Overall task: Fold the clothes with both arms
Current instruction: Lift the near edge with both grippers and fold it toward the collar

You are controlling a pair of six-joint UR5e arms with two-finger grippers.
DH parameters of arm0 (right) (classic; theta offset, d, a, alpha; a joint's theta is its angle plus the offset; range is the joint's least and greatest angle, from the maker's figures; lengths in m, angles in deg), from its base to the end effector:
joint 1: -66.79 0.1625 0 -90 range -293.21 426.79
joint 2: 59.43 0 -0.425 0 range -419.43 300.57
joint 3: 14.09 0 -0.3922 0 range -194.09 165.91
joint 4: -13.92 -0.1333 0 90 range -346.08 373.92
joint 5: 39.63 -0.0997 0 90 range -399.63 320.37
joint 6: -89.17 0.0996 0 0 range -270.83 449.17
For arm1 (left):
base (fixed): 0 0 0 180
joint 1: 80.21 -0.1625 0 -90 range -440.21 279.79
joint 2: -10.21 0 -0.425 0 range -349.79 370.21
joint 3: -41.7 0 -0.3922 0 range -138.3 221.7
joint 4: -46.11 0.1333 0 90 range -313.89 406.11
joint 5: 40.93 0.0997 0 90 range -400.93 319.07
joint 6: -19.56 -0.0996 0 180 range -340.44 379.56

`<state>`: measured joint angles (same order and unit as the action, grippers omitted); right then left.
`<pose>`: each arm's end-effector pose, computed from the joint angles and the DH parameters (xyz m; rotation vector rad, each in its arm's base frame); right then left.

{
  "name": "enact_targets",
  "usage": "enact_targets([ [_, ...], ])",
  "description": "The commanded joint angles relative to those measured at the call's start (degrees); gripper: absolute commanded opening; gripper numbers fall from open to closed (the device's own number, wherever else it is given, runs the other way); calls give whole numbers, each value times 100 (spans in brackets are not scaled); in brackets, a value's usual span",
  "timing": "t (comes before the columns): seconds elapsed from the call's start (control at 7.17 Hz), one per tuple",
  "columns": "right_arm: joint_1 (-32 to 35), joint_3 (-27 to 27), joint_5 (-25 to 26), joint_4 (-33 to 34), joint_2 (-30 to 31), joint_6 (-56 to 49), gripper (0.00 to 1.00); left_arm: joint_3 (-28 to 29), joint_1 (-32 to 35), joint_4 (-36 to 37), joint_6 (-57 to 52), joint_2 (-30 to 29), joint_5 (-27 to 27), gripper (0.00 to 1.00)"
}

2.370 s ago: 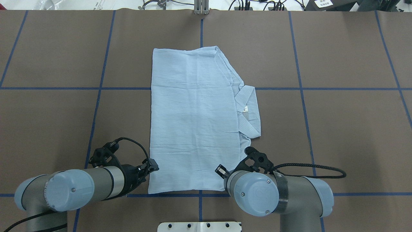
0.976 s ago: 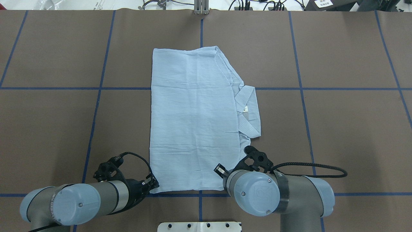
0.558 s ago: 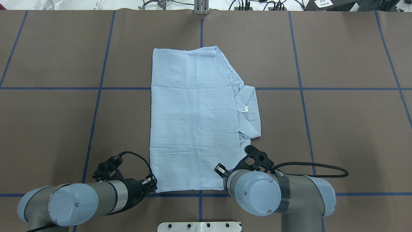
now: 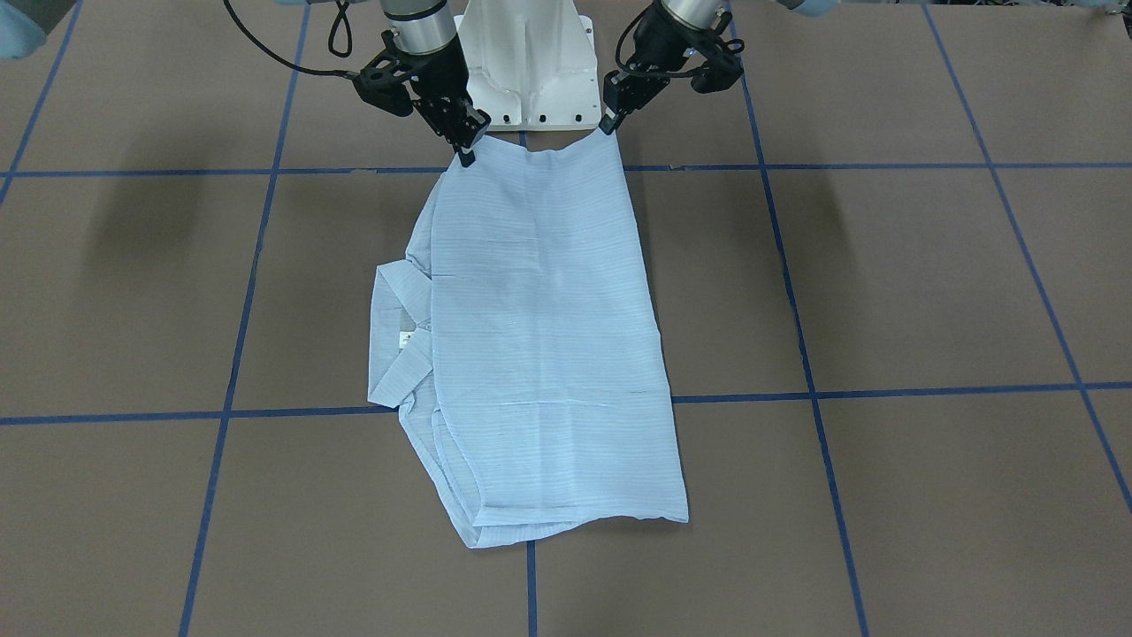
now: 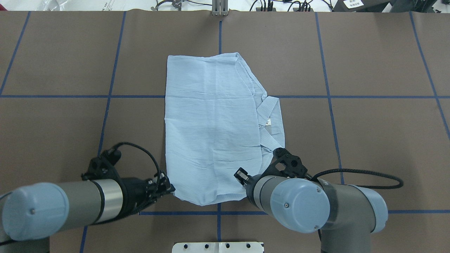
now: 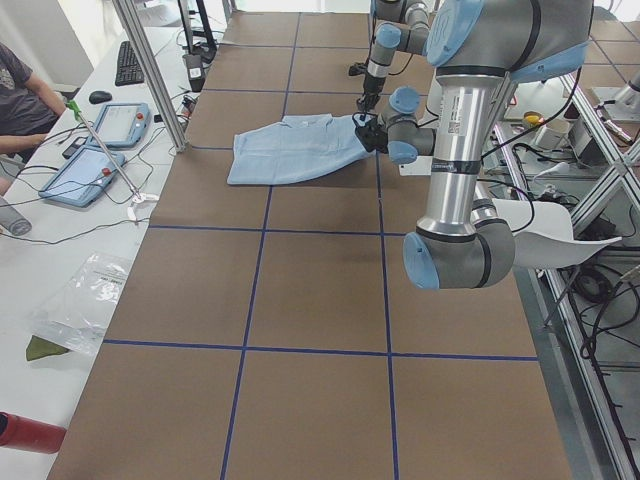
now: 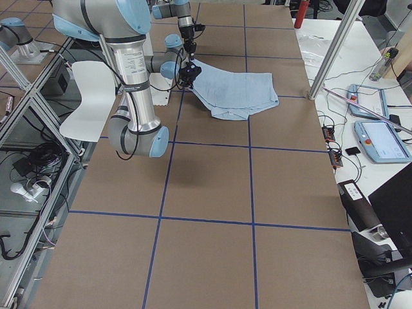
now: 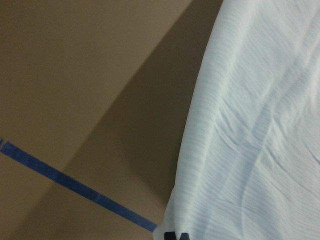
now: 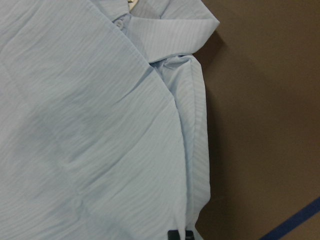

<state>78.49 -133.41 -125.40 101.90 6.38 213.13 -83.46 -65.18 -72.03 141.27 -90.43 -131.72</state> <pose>-0.5058 -0.2484 0.2089 -0.1236 -0.9903 0.7676 0.4247 -0.2506 0.2308 -0.2037 1.3060 -0.6881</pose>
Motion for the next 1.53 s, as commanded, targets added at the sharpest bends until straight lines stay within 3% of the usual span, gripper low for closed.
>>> enact_targets([
  [0.0,602,-92,-36,-44,-86,-46,0,392,1373,132,-374,-567,-911,0],
  [0.14,1145,-13,-471,-35,-234,-73,0,936,1797,333,-655,-1067,-949,0],
  [0.28,1594,440,-919,-61,-627,-204,0,1289,2140,344,-884,-1333,-1106,0],
  [0.42,1868,993,-1046,-53,-1118,-370,0,1667,2370,327,-1060,-1562,-1238,0],
  [0.56,2280,1659,-1569,-62,-1584,-711,0,1984,2520,300,-1349,-1729,-1248,0],
  [0.84,2783,2795,-2117,-70,-2228,-1257,0,2642,2741,213,-1693,-2080,-1248,0],
  [0.98,2889,3313,-2154,-218,-2457,-1442,0,3055,2863,-31,-1721,-2222,-1248,0],
  [1.25,3100,4667,-2338,-1270,-2783,-1549,0,4345,3048,-804,-1957,-2696,-1239,0],
  [1.39,3197,5168,-2548,-1388,-2976,-1811,0,4900,3119,-1129,-2098,-2915,-1239,0],
])
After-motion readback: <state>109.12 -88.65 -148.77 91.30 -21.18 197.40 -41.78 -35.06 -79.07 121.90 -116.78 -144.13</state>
